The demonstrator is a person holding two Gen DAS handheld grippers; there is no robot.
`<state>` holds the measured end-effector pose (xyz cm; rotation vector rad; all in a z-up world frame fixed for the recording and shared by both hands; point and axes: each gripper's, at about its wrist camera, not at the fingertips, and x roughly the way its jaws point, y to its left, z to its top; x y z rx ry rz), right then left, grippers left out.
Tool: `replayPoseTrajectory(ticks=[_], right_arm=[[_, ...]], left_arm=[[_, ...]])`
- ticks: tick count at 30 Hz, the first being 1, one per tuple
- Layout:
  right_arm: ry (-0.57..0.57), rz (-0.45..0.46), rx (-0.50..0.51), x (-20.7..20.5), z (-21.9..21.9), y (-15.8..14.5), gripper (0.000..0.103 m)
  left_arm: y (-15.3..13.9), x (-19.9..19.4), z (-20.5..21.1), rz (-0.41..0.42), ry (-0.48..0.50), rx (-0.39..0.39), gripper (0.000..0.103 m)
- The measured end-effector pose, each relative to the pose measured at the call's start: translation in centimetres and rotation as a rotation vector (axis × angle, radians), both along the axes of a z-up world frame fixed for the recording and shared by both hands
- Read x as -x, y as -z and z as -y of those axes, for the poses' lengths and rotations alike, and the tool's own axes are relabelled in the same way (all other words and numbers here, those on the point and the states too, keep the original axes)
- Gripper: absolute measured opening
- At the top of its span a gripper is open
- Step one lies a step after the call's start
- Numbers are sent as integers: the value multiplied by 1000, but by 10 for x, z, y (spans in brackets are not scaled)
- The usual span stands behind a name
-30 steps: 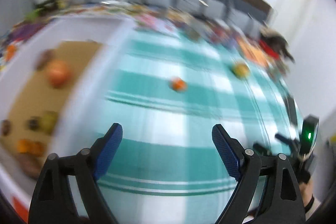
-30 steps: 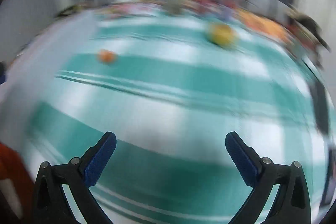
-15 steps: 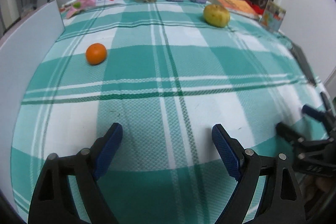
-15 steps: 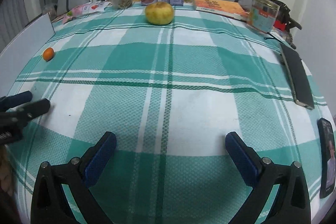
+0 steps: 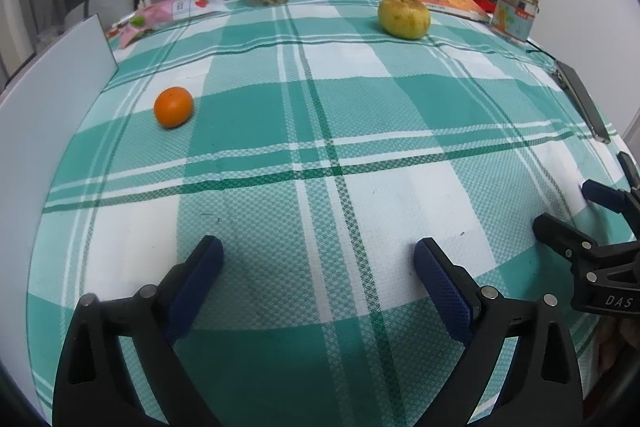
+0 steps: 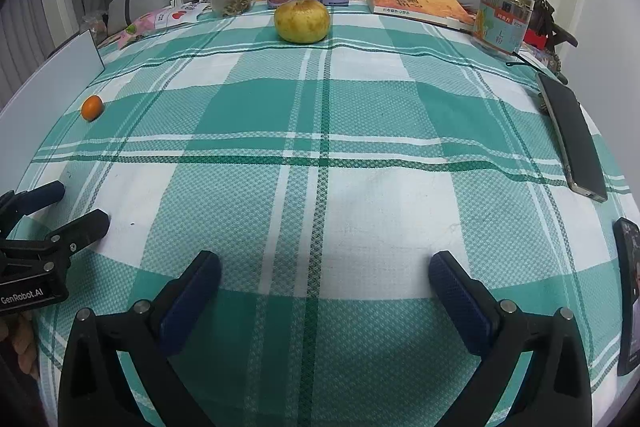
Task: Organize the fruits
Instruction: 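Withdraw both empty tools from the box back over the cloth, then lower the left tool onto the orange tangerine and close its fingers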
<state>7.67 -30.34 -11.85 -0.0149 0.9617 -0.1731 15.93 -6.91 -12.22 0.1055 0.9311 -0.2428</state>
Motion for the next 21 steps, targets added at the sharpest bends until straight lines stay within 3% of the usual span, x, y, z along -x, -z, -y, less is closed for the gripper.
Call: replayPoseTrajectory(ticks=[10, 13, 16, 21], right_arm=[[0, 0, 0, 0, 0, 0, 103], [0, 1, 0, 0, 0, 0, 103], [0, 0, 0, 0, 0, 0, 103], [1, 1, 0, 0, 0, 0, 103]], left_arm=[[-1, -1, -2, -15, 3, 17, 98], [-10, -5, -21, -46, -19, 110, 97], [-23, -27, -49, -20, -90, 143, 97], [-24, -90, -71, -27, -125, 74, 95]])
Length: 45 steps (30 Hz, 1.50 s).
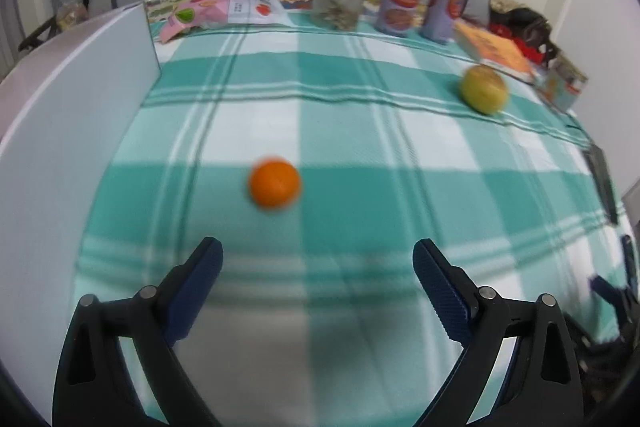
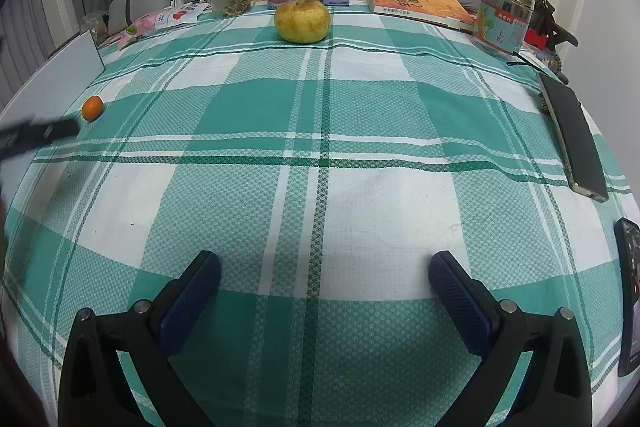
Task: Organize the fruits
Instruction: 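Lower the left tool onto the orange tangerine and close its fingers, then open the left tool, setting the tangerine back on the cloth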
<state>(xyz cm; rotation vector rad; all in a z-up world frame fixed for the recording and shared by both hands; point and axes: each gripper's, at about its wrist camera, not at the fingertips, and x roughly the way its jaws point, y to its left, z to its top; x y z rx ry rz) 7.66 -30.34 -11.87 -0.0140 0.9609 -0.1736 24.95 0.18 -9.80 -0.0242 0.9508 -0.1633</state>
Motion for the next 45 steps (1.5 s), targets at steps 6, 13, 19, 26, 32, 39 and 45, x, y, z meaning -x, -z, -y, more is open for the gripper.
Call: replayPoseTrajectory(ticks=[6, 13, 19, 26, 32, 39, 45], right_arm=[[0, 1, 0, 0, 0, 0, 103], [0, 1, 0, 0, 0, 0, 103], [0, 1, -1, 0, 0, 0, 103], [0, 1, 0, 0, 0, 0, 103], [0, 1, -1, 0, 0, 0, 103], [0, -1, -4, -1, 0, 0, 103], [19, 40, -86, -37, 20, -28, 103]], left_arm=[[21, -39, -8, -33, -28, -39, 52], [13, -26, -2, 7, 5, -29, 31], [-13, 29, 20, 14, 90, 29, 31], [-3, 72, 37, 2, 102, 21, 31], [15, 74, 37, 12, 62, -51, 49], [26, 74, 22, 34, -2, -77, 91], [28, 73, 24, 31, -2, -84, 94]])
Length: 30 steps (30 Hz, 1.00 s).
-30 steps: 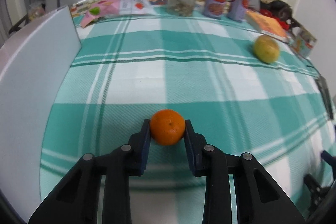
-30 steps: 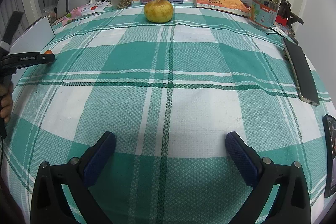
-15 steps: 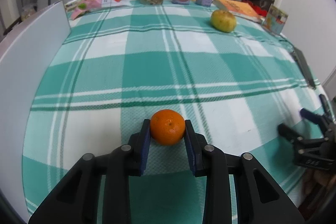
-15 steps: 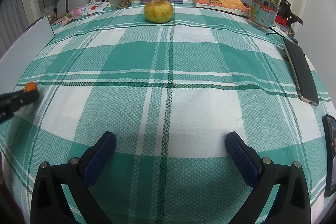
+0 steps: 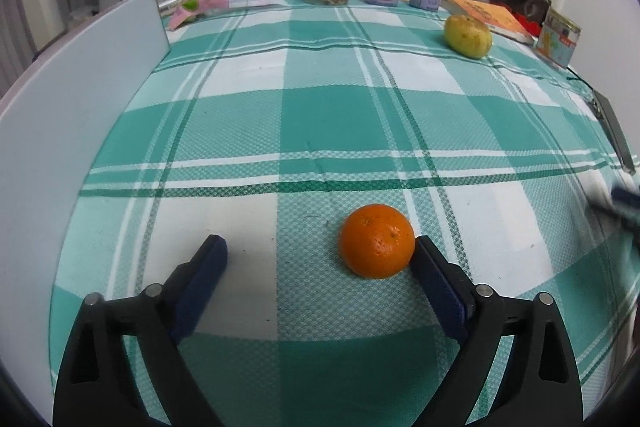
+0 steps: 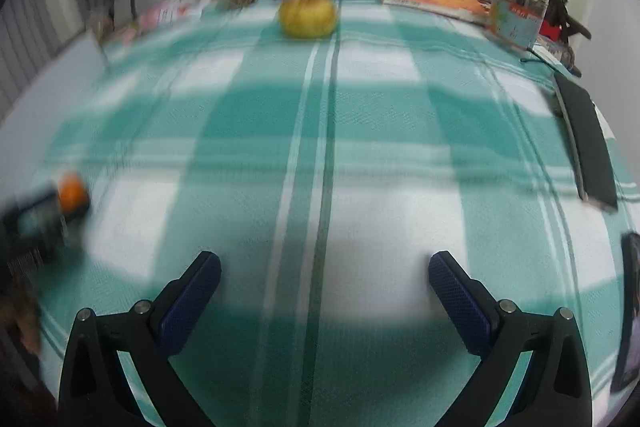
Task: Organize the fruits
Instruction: 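Open the left tool, setting the tangerine back on the cloth, then grasp the yellow pear with the right tool, then set it down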
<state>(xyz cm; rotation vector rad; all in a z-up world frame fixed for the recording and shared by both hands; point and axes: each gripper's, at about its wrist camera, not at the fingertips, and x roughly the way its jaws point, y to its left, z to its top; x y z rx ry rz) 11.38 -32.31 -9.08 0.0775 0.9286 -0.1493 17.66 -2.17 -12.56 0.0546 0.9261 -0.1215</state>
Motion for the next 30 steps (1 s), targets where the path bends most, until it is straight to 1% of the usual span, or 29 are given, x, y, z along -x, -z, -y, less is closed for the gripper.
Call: replayPoseTrajectory(ticks=[2, 3, 6, 7, 8, 10, 12, 13, 14, 15, 17, 19, 22, 25, 27, 28, 30], right_arm=[[20, 56, 2, -31, 8, -15, 103], [5, 77, 22, -55, 7, -22, 103], [-94, 108, 88, -123, -10, -31, 103], [-125, 99, 99, -141, -16, -30, 103], [-158, 67, 111, -168, -24, -24, 103], [-158, 13, 133, -202, -32, -11, 103], [-129, -41, 150, -226, -33, 2, 102], [-119, -58, 144, -232, -32, 6, 99], [-104, -78, 128, -238, -30, 11, 92], [-73, -90, 137, -241, -27, 13, 70], [-44, -91, 82, -241, -19, 11, 69], [-20, -85, 25, -232, -12, 8, 68], [-14, -49, -35, -201, -1, -4, 68], [-43, -39, -75, -159, 0, -20, 69], [-62, -47, -98, -122, -1, -29, 69], [-71, -57, -98, -108, -3, -32, 69], [-81, -84, -88, -67, -11, -34, 69]], left_arm=[[0, 0, 0, 0, 0, 0, 94], [0, 0, 0, 0, 0, 0, 94], [0, 0, -1, 0, 1, 1, 94], [0, 0, 0, 0, 1, 1, 94], [0, 0, 0, 0, 1, 1, 94], [0, 0, -1, -1, 1, 1, 94], [0, 0, -1, -1, 1, 2, 94], [0, 0, -1, -1, 1, 2, 94], [0, 0, -1, -1, 1, 2, 94], [0, 0, -1, -1, 1, 3, 94], [1, 0, -1, -1, 1, 4, 94], [1, 0, -1, -1, 1, 4, 95], [1, 0, -1, -1, 1, 5, 95], [1, 0, -1, -1, 1, 4, 95], [1, 0, -1, -1, 1, 4, 95], [1, 0, -1, -1, 1, 4, 95], [1, 0, -1, -1, 1, 4, 95]])
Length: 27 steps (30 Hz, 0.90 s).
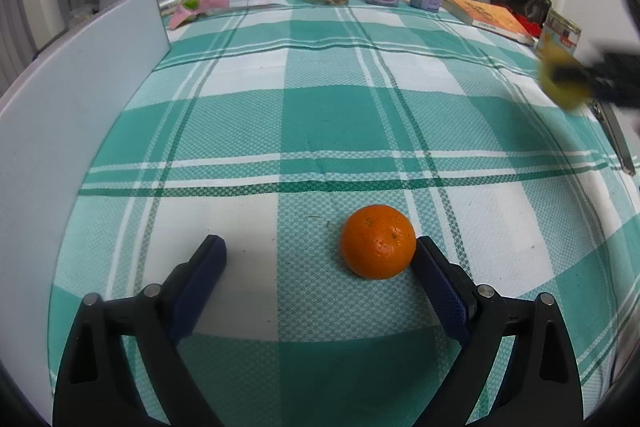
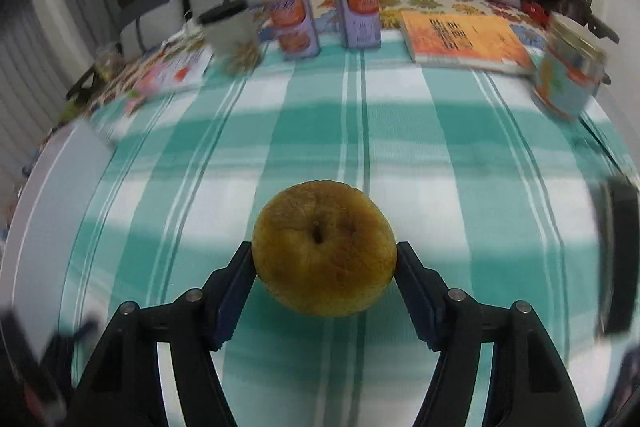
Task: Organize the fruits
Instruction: 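Grasp the yellow pear with the right tool, then set it down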
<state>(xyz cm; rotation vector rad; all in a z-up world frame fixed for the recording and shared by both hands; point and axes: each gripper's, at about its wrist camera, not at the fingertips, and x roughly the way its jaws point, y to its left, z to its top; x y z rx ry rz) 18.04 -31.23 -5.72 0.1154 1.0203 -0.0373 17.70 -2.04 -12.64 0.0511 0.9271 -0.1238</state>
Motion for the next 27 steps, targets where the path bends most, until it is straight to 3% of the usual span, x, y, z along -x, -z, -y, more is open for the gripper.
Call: replayPoseTrajectory(ticks=[6, 8, 9, 11, 12, 21, 23, 27], right_arm=[[-19, -38, 63, 83, -29, 33, 69], [-29, 17, 121, 93, -39, 40, 70], [-27, 35, 139, 97, -42, 41, 71], [-27, 45, 105, 101, -42, 40, 92], [-17, 47, 94, 104, -41, 40, 96], [0, 21, 158, 126, -45, 60, 97], [5, 32, 173, 128, -47, 62, 103], [18, 63, 172, 131, -46, 65, 103]], left_arm=[[0, 0, 0, 0, 0, 1, 95], [0, 0, 0, -1, 0, 1, 95], [0, 0, 0, 0, 0, 1, 95], [0, 0, 0, -1, 0, 1, 95], [0, 0, 0, 0, 0, 1, 95], [0, 0, 0, -1, 0, 1, 95], [0, 0, 0, -1, 0, 1, 95], [0, 0, 0, -1, 0, 1, 95]])
